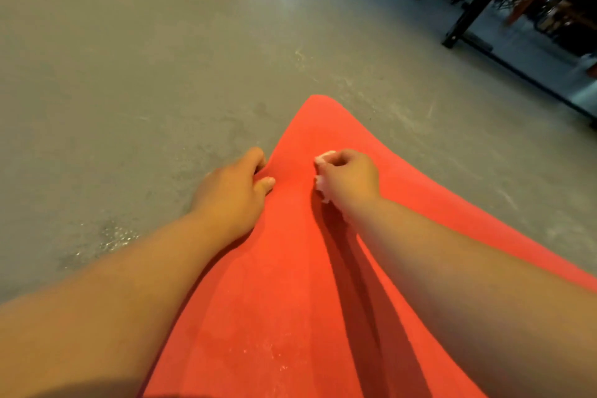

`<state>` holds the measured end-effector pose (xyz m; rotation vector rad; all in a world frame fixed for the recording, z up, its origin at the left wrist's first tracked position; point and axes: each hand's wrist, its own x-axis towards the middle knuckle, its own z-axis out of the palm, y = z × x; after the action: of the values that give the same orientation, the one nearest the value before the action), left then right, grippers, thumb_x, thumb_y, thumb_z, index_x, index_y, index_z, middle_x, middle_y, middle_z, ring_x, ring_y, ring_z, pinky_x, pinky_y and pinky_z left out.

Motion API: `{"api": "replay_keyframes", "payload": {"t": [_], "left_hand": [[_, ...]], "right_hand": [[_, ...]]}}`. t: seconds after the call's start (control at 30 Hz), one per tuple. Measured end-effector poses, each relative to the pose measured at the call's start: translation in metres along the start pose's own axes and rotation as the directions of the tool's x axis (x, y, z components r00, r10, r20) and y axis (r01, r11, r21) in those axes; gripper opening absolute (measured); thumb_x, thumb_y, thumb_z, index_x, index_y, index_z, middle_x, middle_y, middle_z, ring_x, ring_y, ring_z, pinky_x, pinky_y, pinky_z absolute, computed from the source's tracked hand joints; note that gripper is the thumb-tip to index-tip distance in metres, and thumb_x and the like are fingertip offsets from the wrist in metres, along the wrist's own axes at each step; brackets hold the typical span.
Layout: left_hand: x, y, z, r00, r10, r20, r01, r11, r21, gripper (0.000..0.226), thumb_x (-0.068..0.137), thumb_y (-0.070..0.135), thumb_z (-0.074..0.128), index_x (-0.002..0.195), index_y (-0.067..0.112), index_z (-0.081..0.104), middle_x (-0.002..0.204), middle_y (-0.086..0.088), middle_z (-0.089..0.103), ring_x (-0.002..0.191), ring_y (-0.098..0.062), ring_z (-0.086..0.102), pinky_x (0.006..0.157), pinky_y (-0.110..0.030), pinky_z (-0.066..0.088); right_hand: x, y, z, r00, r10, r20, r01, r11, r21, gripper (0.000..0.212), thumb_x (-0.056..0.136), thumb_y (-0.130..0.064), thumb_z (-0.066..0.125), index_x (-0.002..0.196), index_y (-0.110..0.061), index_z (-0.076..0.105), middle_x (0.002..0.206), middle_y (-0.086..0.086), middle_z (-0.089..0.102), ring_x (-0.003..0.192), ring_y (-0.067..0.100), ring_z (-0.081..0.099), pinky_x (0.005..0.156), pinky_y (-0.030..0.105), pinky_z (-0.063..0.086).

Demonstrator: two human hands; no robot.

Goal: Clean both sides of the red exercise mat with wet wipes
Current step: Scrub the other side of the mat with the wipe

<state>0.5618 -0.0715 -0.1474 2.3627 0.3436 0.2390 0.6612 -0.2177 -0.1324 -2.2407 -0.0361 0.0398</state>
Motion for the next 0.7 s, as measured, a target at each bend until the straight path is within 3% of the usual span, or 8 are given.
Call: {"api": "replay_keyframes", "payload": {"t": [0.07,0.13,0.23,0.3,0.4,0.47,0.53,0.7], "left_hand": [[0.003,-0.003,0.002,0.999,-0.035,0.020,0.035,0.999,-0.025,0.019,0.092,0.037,0.056,0.105,0.024,0.053,0.109,-0.009,0.066,0.100,-0.035,0.060,0.080,-0.042,0.048],[0.002,-0.005,0.001,0.999,-0.028,0.018,0.029,0.996,-0.078,0.023,0.090,0.040,0.053,0.109,0.028,0.056,0.109,-0.006,0.068,0.101,-0.033,0.061,0.083,-0.044,0.049],[0.000,-0.005,0.000,1.000,-0.014,0.008,0.015,0.997,-0.082,0.023,0.094,0.032,0.054,0.115,0.027,0.059,0.110,-0.006,0.069,0.101,-0.032,0.062,0.083,-0.043,0.050],[0.001,-0.006,0.001,1.000,-0.009,-0.007,0.008,0.997,-0.070,0.023,0.095,0.031,0.053,0.117,0.027,0.059,0.113,-0.006,0.068,0.103,-0.031,0.061,0.084,-0.042,0.049],[0.001,-0.007,0.004,1.000,0.007,-0.028,-0.008,0.999,-0.044,0.020,0.095,0.029,0.052,0.113,0.023,0.060,0.110,-0.007,0.066,0.105,-0.032,0.058,0.085,-0.042,0.047],[-0.001,-0.005,0.004,0.998,-0.006,-0.064,0.014,0.992,0.125,0.020,0.096,0.031,0.049,0.108,0.020,0.062,0.108,-0.006,0.059,0.106,-0.031,0.051,0.086,-0.039,0.043],[-0.003,-0.003,0.005,0.996,-0.039,-0.076,0.057,0.965,0.257,0.025,0.097,0.033,0.044,0.110,0.020,0.061,0.109,-0.005,0.052,0.107,-0.028,0.045,0.087,-0.039,0.038],[-0.005,-0.002,0.004,0.998,-0.030,-0.055,0.042,0.972,0.231,0.027,0.099,0.034,0.041,0.116,0.021,0.057,0.110,-0.004,0.051,0.107,-0.026,0.048,0.088,-0.038,0.037]], "right_hand": [[-0.028,-0.018,0.020,0.922,-0.337,0.189,0.357,0.931,-0.081,0.019,0.078,-0.005,0.063,0.069,-0.020,0.060,0.065,0.001,0.063,0.060,0.014,0.058,0.057,0.026,0.043],[-0.018,-0.016,0.019,0.873,-0.463,0.155,0.488,0.842,-0.232,0.015,0.074,0.002,0.061,0.076,-0.013,0.065,0.081,0.008,0.067,0.080,0.021,0.058,0.069,0.024,0.037],[0.035,0.003,-0.003,0.988,-0.127,-0.087,0.098,0.955,-0.279,0.016,0.081,0.000,0.055,0.079,-0.010,0.068,0.098,0.013,0.070,0.094,0.026,0.063,0.078,0.023,0.042],[0.059,0.002,-0.005,0.989,0.115,-0.096,-0.141,0.936,-0.322,0.018,0.088,-0.010,0.052,0.084,-0.013,0.069,0.094,0.006,0.073,0.093,0.029,0.065,0.078,0.028,0.049],[0.060,-0.031,0.026,0.998,-0.059,0.020,0.062,0.973,-0.224,0.018,0.085,-0.013,0.062,0.068,-0.018,0.066,0.043,-0.013,0.057,0.056,0.005,0.057,0.056,0.021,0.043],[0.037,-0.050,0.046,0.923,-0.285,0.259,0.352,0.898,-0.266,0.014,0.083,-0.014,0.066,0.072,-0.018,0.073,0.053,-0.011,0.064,0.055,-0.003,0.056,0.052,0.015,0.035],[0.040,-0.042,0.055,0.900,-0.338,0.276,0.423,0.831,-0.361,0.012,0.085,-0.014,0.065,0.088,-0.014,0.076,0.085,0.005,0.074,0.082,0.012,0.066,0.061,0.021,0.035],[0.086,0.001,0.019,0.976,0.002,-0.220,-0.112,0.867,-0.486,0.027,0.093,-0.017,0.051,0.108,-0.004,0.069,0.114,0.018,0.066,0.107,0.031,0.062,0.085,0.034,0.049]]}}
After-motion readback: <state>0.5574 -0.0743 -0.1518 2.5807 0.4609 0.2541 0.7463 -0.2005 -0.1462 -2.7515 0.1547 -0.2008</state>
